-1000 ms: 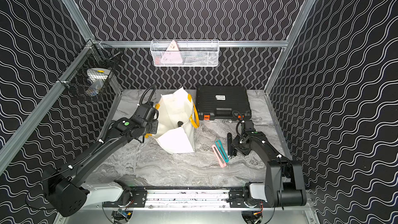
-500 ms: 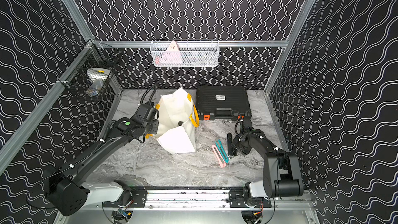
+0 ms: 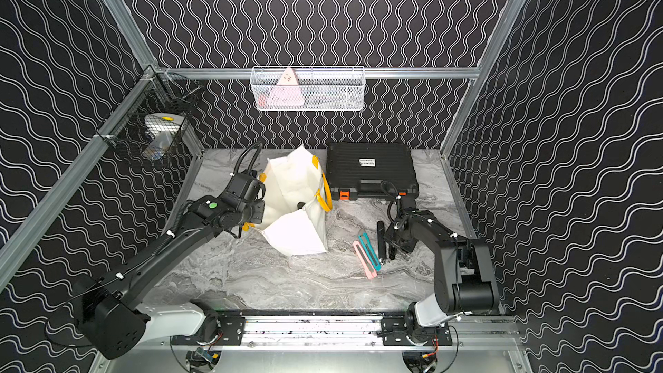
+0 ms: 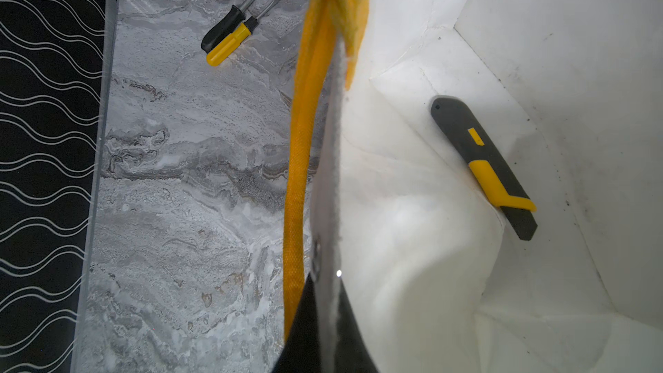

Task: Place the art knife into the pouch
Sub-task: Pick up the utility knife at the center of the board.

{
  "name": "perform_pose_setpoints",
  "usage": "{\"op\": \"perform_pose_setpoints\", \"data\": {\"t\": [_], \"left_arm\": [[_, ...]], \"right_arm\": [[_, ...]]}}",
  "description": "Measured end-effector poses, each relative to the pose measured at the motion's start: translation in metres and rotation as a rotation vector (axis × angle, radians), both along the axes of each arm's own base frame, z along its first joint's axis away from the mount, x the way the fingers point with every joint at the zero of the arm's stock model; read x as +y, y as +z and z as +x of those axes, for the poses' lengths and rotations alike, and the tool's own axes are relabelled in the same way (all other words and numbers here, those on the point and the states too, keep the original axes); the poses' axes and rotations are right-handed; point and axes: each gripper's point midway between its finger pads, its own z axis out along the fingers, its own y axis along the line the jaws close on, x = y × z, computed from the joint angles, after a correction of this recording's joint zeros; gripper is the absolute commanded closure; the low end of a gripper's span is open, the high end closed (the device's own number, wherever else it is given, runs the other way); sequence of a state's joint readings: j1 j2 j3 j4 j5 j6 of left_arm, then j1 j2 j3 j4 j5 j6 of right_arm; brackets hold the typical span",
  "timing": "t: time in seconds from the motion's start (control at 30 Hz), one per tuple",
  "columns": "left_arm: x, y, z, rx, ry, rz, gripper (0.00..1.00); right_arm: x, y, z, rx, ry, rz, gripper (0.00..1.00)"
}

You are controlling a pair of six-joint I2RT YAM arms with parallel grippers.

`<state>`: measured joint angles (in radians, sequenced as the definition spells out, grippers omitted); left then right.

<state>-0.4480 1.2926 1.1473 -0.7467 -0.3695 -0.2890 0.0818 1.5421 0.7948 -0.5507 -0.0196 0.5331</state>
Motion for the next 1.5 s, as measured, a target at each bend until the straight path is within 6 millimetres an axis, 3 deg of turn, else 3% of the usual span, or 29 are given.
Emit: {"op": "perform_pose_setpoints", "data": {"t": [0.37,0.43,0.57,0.87,1.03,1.23,1.5], "left_arm": [[-0.001,0.0,0.0,-0.002,-0.002,-0.004,1.0],[-0.001,0.0,0.0,-0.002,-0.002,-0.004,1.0],[-0.001,0.001,0.0,-0.003,-0.003,-0.006,1.0],[-0.001,0.002,-0.001,-0.006,-0.004,-0.01,1.0],[-0.001,0.002,-0.001,-0.007,-0.005,-0.011,1.0],[-0.001,0.002,-0.001,-0.007,-0.006,-0.014,1.0],[-0.002,0.002,-0.001,-0.006,-0.007,-0.013,1.0]], "right_arm": [[0.002,-0.006,0.0,0.077,0.046,-0.084,0.49],[0.003,-0.006,0.0,0.082,0.048,-0.087,0.52],[-0.001,-0.007,-0.002,0.097,0.054,-0.109,0.75],[-0.001,-0.005,-0.001,0.089,0.062,-0.116,0.77],[0.003,0.01,0.004,0.049,0.062,-0.09,0.77],[0.012,0.045,0.018,-0.076,0.055,-0.055,0.78],[0.067,0.078,0.034,-0.168,0.16,-0.008,0.78]]}}
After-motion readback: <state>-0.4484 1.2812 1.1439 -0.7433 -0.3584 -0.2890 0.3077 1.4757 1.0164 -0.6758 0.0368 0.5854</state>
